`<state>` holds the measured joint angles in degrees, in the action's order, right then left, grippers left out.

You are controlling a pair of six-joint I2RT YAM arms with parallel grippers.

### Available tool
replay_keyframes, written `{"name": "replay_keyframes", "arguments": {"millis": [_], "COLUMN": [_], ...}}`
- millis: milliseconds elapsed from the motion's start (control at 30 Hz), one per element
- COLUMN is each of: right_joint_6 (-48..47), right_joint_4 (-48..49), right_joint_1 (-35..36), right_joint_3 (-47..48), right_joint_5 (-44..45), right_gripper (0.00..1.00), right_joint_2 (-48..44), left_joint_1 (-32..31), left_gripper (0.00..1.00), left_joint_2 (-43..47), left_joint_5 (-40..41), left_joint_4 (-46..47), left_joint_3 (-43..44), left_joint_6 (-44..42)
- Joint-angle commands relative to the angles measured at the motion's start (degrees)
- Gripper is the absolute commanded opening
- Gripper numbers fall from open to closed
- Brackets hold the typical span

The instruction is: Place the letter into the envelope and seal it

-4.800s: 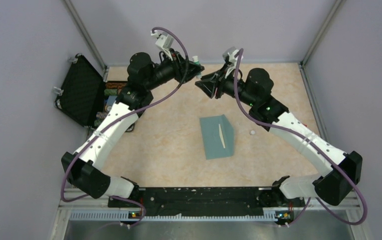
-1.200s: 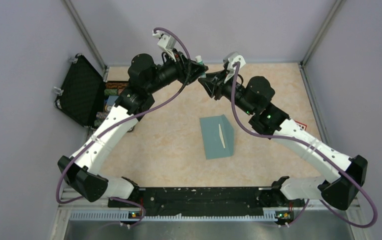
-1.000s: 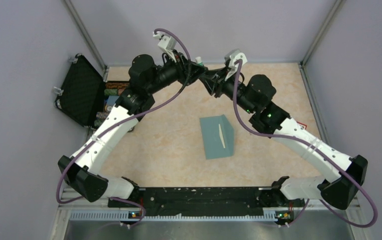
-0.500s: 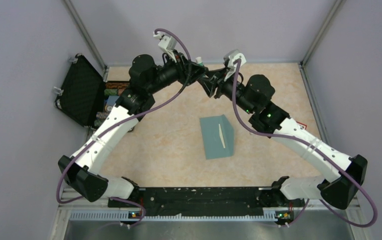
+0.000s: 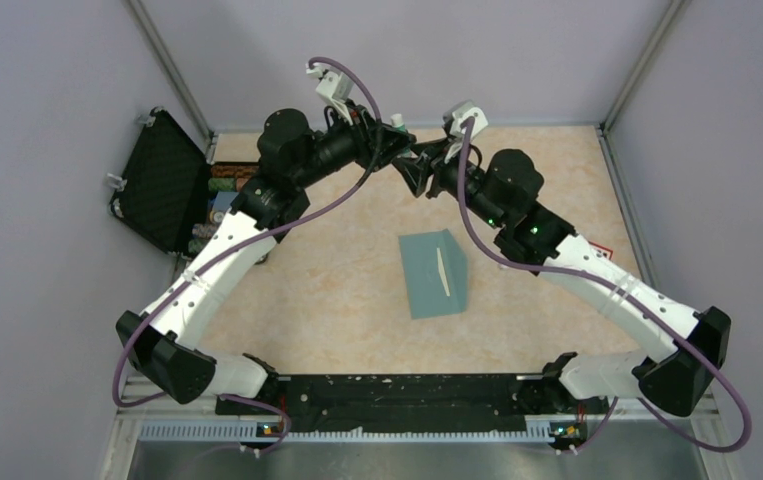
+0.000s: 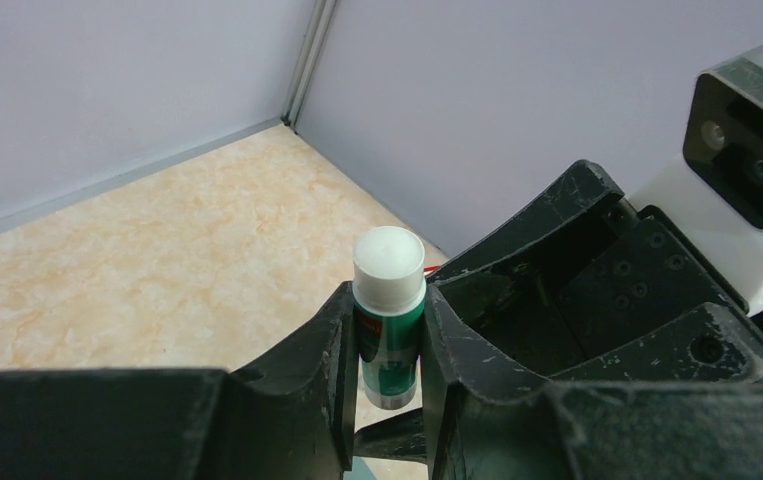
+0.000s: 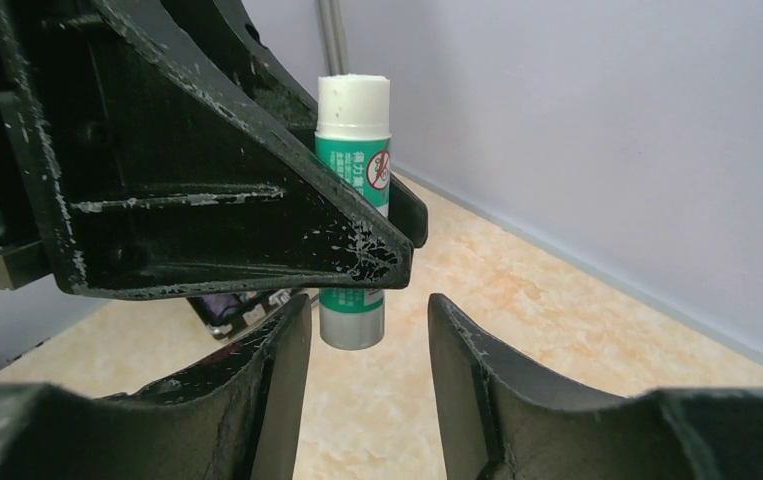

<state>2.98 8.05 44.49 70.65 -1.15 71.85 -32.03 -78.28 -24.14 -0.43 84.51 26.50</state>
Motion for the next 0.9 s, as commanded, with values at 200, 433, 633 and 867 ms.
{"name": "replay_keyframes", "arguments": {"millis": [200, 433, 633, 867], "right_joint_6": [-0.3, 0.3, 16.8, 26.2], "right_joint_4": [2.3, 4.4, 3.8, 12.9], "right_joint_1": [0.6, -1.2, -12.2, -13.2], "right_joint_3": [1.2, 1.0, 5.9, 4.7], "right_joint_5": [0.9, -9.8, -49.1, -75.1], "right_gripper": [0.24, 0.0, 0.0, 0.02], "right_joint_2": [0.0, -2.4, 1.0, 5.8], "left_joint_1": [-0.1, 0.3, 4.5, 5.6], "left_gripper": [0.0, 0.0, 0.0, 0.0], "left_joint_2": [0.9, 0.5, -1.5, -2.3], "left_joint_5": [0.0, -3.6, -31.2, -37.9], "left_joint_4": [2.5, 3.0, 10.8, 11.5], "left_joint_3": [0.0, -0.7, -2.2, -2.0], "left_joint_6": [0.6, 0.8, 5.6, 5.2]}}
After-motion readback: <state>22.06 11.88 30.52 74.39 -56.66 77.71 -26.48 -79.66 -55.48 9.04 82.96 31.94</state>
